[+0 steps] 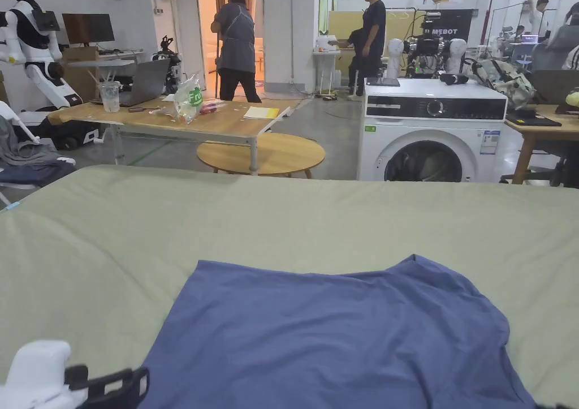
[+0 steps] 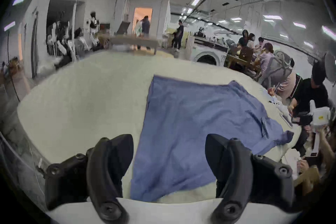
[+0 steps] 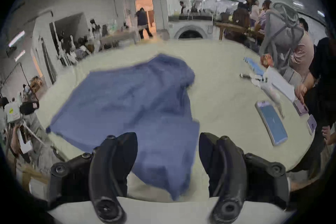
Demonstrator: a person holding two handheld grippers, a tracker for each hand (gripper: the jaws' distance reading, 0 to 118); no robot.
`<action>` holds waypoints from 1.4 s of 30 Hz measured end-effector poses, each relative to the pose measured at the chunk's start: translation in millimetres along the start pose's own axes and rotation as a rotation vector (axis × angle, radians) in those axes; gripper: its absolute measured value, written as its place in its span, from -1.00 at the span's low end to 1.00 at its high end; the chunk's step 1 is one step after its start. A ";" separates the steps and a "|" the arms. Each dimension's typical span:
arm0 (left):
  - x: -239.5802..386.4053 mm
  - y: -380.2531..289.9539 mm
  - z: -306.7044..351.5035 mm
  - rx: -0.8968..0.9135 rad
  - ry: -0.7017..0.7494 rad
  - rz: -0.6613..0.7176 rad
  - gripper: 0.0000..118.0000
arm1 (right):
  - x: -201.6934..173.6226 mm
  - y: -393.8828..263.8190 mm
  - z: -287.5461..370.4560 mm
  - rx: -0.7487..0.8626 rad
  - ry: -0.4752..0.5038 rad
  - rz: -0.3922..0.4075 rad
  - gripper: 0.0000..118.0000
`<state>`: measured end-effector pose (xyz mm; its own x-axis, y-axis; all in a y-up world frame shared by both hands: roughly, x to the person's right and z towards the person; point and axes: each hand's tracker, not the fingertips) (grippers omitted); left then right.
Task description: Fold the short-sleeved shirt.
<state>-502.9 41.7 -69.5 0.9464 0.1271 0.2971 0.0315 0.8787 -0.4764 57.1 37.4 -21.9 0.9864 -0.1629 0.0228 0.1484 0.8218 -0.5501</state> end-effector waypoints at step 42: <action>-40.5 -101.5 -38.5 -0.304 0.059 0.016 -0.31 | -63.7 -8.4 -4.8 0.018 0.049 0.008 -1.00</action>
<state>-532.1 -70.3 -65.1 0.9643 0.1050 0.2431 0.1028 0.6977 -0.7090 -7.2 38.3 -22.7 0.9829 -0.1825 -0.0222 0.1426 0.8330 -0.5346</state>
